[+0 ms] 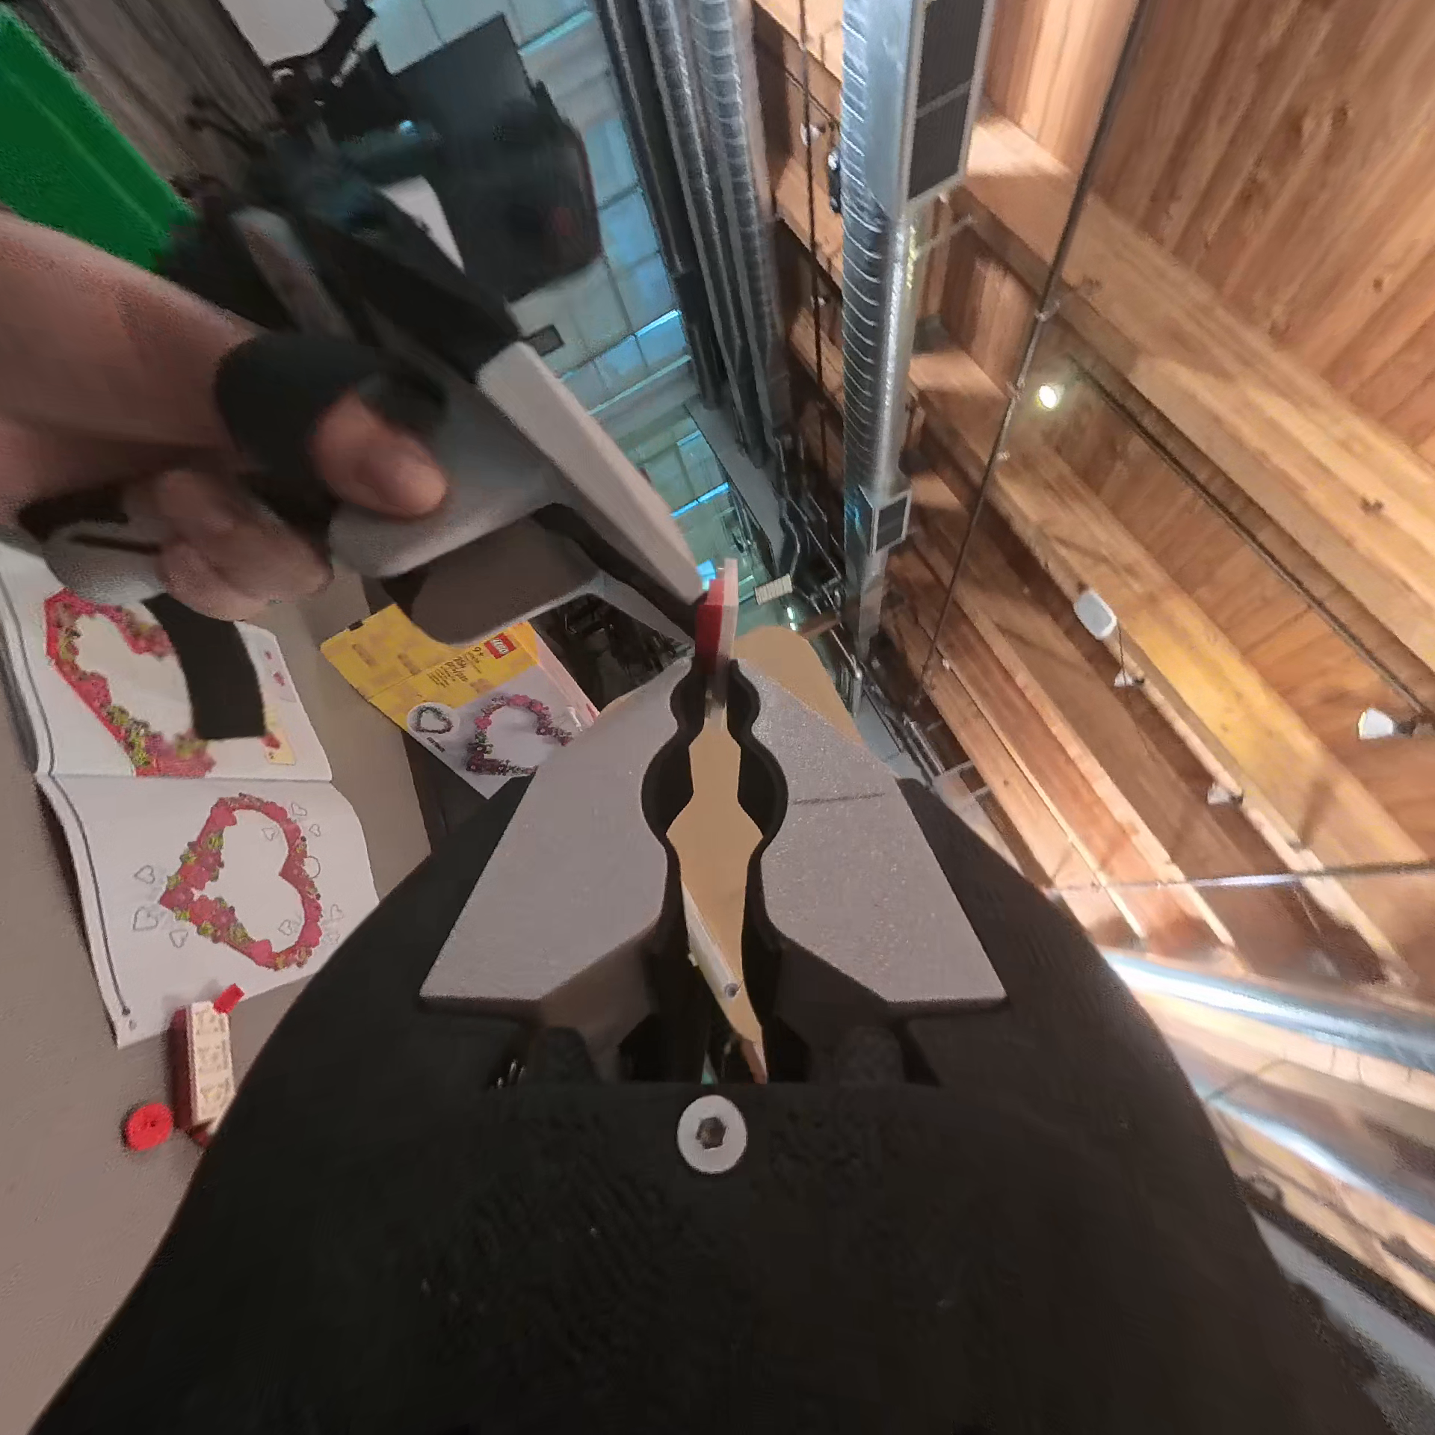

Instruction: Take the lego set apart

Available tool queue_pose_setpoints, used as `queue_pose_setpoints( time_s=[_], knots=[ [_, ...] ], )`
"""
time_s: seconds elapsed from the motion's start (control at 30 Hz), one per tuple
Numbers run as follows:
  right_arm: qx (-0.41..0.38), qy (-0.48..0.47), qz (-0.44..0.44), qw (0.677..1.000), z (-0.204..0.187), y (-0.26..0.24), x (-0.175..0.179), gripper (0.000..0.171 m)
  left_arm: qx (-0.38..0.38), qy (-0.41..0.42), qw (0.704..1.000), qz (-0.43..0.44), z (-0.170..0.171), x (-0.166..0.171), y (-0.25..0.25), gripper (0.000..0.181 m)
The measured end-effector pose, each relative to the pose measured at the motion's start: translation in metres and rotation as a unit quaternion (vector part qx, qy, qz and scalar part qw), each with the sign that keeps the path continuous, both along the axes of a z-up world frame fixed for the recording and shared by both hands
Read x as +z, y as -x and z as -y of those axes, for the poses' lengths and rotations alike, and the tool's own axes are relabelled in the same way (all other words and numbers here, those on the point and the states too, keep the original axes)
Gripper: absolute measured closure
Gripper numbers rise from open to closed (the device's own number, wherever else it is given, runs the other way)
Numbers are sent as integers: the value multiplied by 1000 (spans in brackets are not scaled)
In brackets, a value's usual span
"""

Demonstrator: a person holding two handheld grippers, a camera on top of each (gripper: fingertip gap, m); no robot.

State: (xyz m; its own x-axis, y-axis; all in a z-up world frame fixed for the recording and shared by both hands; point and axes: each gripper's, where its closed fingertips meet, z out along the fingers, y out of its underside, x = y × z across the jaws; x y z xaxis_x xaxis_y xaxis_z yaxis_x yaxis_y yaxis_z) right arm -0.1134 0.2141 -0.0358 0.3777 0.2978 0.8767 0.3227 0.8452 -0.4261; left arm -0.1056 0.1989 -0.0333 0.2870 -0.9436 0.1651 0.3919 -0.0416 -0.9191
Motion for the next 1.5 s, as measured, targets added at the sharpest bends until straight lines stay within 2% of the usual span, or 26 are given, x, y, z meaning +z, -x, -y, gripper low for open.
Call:
queue_pose_setpoints(
  time_s=[0.07,0.13,0.2,0.3,0.4,0.5,0.6,0.67,0.7,0.83,0.9,0.93,0.97,1.07,1.27,1.37,1.4,1.47,1.5],
  knots=[
    [-3,12,-1,1000,-2,1,-1,168,147,-88,982,-83,-10,-3,7,159],
    [-5,25,18,1000,-4,2,-6,168,282,-200,922,-174,-13,-1,16,154],
    [9,51,42,998,-4,5,-14,168,350,-291,851,-262,-9,-2,15,152],
    [57,125,76,988,-5,8,-29,169,379,-347,775,-369,-11,-14,10,158],
    [111,205,92,968,-6,6,-38,168,372,-345,738,-446,-18,-30,11,158],
    [157,264,95,947,-6,2,-41,168,369,-337,706,-502,-28,-44,17,149],
    [197,321,110,920,-2,-2,-46,167,356,-343,715,-495,-27,-48,13,157],
    [224,352,116,901,1,-5,-48,168,336,-340,736,-480,-24,-49,9,160],
    [237,362,115,894,2,-7,-47,167,314,-327,760,-467,-21,-50,5,157],
    [278,373,116,878,8,-13,-45,168,179,-205,899,-343,-5,-40,-5,148],
    [304,378,128,865,16,-15,-46,168,110,-162,940,-280,5,-33,-7,147],
    [316,382,131,858,19,-16,-47,168,83,-141,952,-260,8,-32,-8,151],
    [328,386,134,852,22,-16,-47,168,57,-122,958,-254,10,-35,-9,162],
    [350,395,142,837,28,-18,-48,168,4,-84,969,-234,14,-38,-13,178],
    [317,392,127,854,19,-18,-44,168,-10,-27,986,-165,5,-32,-14,178],
    [231,377,95,892,-5,-13,-42,162,37,28,989,-143,-13,-34,-7,178],
    [194,352,84,912,-14,-10,-40,155,56,45,987,-144,-20,-37,-4,178],
    [125,289,80,946,-22,-6,-38,130,82,72,982,-152,-30,-44,2,178],
    [92,255,85,959,-24,-4,-39,126,90,82,981,-151,-33,-46,4,178]
  ],
)
